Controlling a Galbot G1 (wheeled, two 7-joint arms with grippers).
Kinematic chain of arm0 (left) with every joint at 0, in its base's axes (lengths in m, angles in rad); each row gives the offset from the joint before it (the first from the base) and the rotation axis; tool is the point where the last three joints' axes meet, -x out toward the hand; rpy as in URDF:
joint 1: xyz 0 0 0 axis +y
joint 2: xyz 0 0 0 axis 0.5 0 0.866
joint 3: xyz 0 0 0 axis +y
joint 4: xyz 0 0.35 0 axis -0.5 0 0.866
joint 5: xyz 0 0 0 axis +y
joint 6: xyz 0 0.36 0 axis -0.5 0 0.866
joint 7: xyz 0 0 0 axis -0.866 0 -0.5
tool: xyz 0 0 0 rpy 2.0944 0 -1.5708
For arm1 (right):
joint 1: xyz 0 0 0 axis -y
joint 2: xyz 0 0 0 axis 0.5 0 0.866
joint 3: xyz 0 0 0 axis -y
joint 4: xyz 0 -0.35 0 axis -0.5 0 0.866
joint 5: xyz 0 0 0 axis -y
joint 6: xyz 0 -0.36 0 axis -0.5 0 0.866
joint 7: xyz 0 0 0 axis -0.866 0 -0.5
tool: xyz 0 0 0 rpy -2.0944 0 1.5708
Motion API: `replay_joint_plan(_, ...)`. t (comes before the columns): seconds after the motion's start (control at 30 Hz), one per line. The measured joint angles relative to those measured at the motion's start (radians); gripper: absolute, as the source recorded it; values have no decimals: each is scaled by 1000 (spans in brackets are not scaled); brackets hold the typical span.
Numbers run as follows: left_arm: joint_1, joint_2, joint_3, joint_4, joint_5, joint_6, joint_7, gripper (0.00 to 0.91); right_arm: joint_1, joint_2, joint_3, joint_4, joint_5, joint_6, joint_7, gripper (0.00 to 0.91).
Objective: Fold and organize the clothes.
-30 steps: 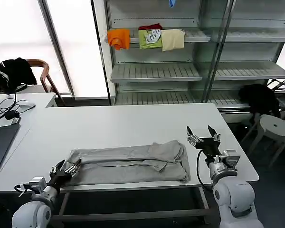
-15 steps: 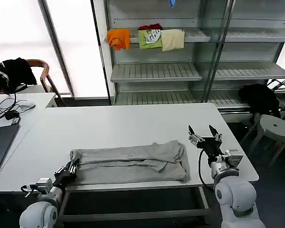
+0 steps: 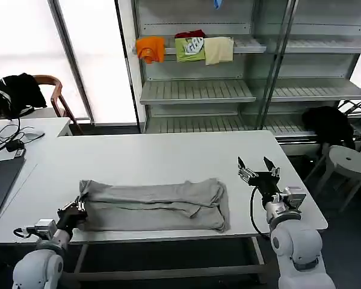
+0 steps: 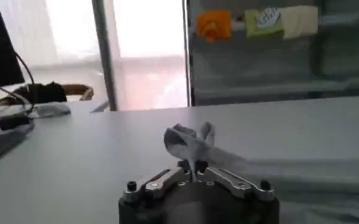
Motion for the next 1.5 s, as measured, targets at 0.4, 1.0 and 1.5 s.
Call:
replay_joint_plan(0.4,-91,239,-193,121,169,-59,155,0,3,12,-20,-26,-15,3,4,907)
replay_joint_plan(1.0,-102,152,-19,-48,262,-3,121,0,-31,12,-15,-12,-34,1,7,907)
replay_joint_plan(1.5,-90,-1,302,-117,306,132,32,10,-75,23,5,7,-36,12,8,907)
